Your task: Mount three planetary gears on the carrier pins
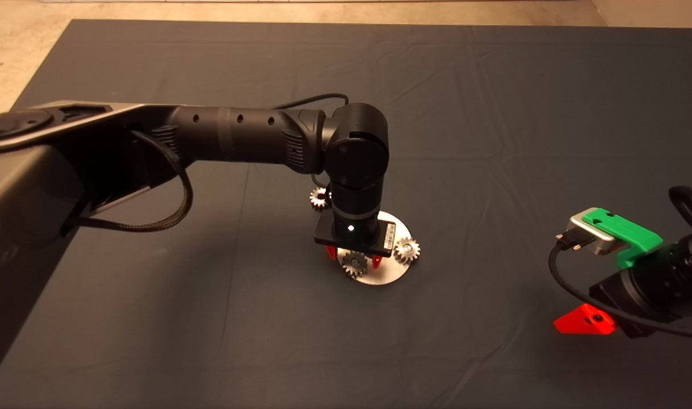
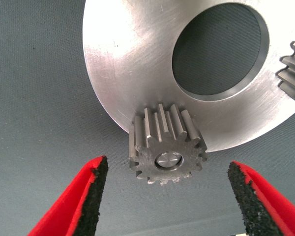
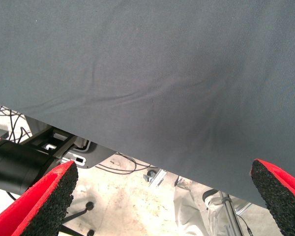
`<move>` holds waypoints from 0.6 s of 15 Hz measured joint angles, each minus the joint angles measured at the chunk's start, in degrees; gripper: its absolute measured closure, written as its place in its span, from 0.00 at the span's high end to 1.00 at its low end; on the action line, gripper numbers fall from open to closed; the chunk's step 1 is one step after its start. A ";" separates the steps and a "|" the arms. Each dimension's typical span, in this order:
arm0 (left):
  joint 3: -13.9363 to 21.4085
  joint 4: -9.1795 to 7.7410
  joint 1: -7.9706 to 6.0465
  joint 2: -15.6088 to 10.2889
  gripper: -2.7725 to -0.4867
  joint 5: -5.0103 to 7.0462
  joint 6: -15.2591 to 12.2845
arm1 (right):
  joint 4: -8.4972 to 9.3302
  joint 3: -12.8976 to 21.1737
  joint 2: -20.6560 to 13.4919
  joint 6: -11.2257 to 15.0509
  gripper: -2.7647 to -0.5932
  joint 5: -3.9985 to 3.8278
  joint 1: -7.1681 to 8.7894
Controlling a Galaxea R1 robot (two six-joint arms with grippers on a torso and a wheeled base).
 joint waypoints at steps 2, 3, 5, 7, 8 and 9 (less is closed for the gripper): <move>-2.51 -0.18 0.00 0.00 0.58 0.00 1.29 | 0.01 0.00 0.00 0.00 0.93 0.00 0.00; -4.42 -0.16 0.00 0.00 0.61 0.00 2.63 | 0.01 0.00 0.00 0.00 0.93 0.00 0.00; -8.08 -0.16 0.00 -0.02 0.66 0.00 5.53 | 0.03 0.00 0.00 0.00 0.93 0.00 0.00; -11.17 -0.13 0.00 -0.05 0.68 0.00 8.52 | 0.05 0.02 -0.02 0.00 0.93 0.00 0.00; -12.44 -0.15 0.00 -0.02 0.73 0.00 9.85 | 0.09 0.07 -0.02 0.02 0.93 0.00 0.00; -13.46 -0.13 -0.02 -0.05 0.74 0.00 10.54 | 0.14 0.11 -0.02 0.00 0.93 0.00 0.00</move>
